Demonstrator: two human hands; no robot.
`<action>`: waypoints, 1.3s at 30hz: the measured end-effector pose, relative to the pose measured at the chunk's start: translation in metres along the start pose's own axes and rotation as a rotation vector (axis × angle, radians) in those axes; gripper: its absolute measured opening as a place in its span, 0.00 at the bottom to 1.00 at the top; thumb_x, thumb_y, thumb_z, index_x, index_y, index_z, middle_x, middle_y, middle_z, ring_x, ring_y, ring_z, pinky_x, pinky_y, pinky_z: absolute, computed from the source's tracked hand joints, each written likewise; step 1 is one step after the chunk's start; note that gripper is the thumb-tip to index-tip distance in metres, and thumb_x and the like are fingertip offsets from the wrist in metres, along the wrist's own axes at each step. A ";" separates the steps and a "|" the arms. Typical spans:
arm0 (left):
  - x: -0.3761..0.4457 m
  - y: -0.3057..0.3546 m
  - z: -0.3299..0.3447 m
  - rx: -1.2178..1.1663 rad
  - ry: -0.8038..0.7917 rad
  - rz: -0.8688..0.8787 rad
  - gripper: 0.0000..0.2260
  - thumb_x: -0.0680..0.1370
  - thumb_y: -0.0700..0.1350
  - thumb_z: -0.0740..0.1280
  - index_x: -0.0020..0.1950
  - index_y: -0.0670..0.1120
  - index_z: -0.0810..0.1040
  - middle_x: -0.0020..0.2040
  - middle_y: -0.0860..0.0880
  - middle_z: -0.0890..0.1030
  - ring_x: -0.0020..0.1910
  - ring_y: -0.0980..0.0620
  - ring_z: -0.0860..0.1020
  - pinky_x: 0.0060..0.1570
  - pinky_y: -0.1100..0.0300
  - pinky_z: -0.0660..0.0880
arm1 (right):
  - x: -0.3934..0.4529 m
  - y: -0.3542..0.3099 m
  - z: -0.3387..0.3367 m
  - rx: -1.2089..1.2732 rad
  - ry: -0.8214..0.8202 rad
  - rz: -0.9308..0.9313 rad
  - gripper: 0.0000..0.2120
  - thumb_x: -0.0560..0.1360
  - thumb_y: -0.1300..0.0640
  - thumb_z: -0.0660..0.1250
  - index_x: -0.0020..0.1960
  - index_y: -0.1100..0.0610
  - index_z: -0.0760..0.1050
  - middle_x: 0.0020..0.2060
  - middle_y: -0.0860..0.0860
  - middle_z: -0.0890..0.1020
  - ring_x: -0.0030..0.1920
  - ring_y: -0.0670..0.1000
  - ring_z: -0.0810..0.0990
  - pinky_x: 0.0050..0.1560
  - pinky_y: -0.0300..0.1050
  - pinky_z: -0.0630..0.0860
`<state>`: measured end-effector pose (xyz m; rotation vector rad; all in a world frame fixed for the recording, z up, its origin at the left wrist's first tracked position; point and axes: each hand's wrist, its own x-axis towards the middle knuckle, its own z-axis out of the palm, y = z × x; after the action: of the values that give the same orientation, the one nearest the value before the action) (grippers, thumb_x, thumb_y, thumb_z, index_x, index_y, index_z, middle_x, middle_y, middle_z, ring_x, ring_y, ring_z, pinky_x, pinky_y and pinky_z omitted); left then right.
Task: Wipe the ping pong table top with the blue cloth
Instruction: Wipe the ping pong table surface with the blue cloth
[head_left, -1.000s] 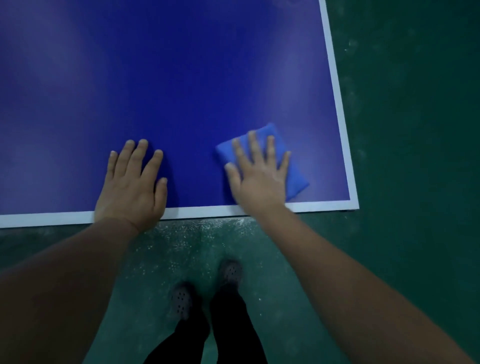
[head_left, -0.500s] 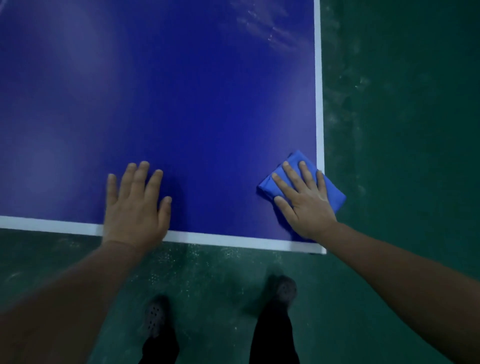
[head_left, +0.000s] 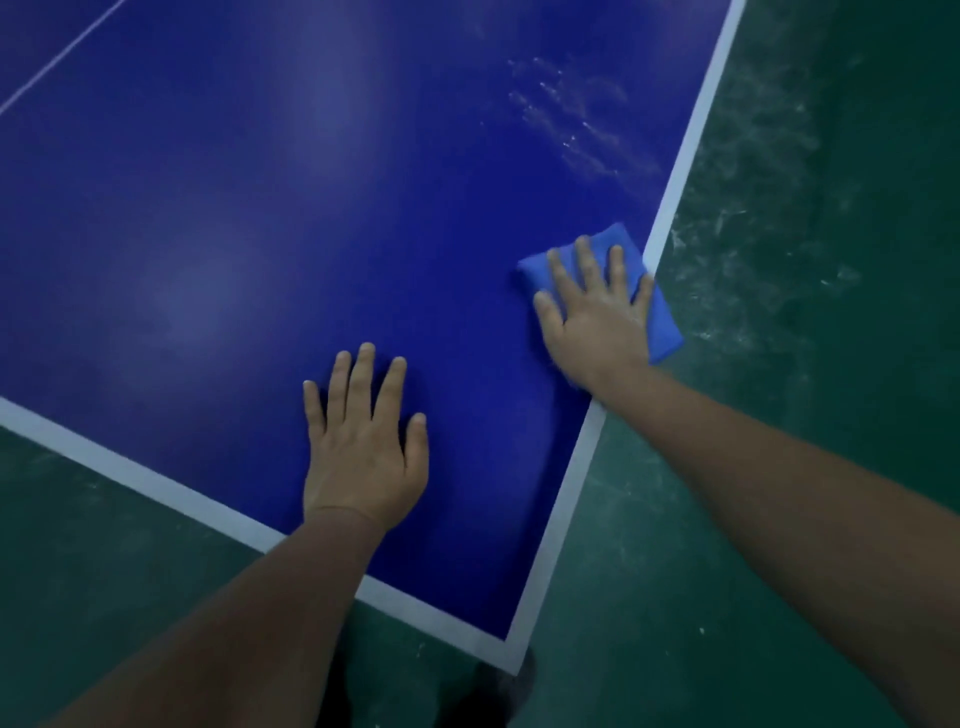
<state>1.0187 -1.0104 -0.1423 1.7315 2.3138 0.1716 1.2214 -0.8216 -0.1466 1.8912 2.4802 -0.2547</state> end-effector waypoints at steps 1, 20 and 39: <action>0.000 0.000 0.000 -0.002 -0.013 0.001 0.29 0.80 0.58 0.45 0.80 0.49 0.56 0.81 0.46 0.52 0.80 0.48 0.43 0.77 0.40 0.41 | -0.019 -0.009 0.004 -0.012 -0.002 -0.138 0.29 0.81 0.36 0.43 0.80 0.42 0.54 0.81 0.48 0.53 0.80 0.59 0.48 0.76 0.67 0.41; 0.001 0.004 -0.004 -0.043 -0.008 -0.002 0.27 0.81 0.55 0.48 0.77 0.47 0.65 0.80 0.45 0.59 0.80 0.46 0.50 0.76 0.40 0.45 | 0.073 0.036 -0.024 -0.093 -0.117 -0.372 0.28 0.82 0.35 0.44 0.80 0.39 0.52 0.81 0.44 0.50 0.81 0.54 0.43 0.77 0.64 0.39; 0.129 0.068 -0.016 -0.123 0.135 -0.452 0.31 0.79 0.57 0.46 0.78 0.43 0.63 0.80 0.43 0.59 0.80 0.44 0.52 0.78 0.43 0.45 | 0.117 -0.019 -0.015 -0.096 -0.132 -0.616 0.29 0.81 0.36 0.43 0.80 0.41 0.53 0.81 0.47 0.51 0.81 0.57 0.43 0.76 0.69 0.40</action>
<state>1.0434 -0.8664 -0.1266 1.1333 2.6576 0.3442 1.1732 -0.7122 -0.1426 0.9933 2.8409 -0.2450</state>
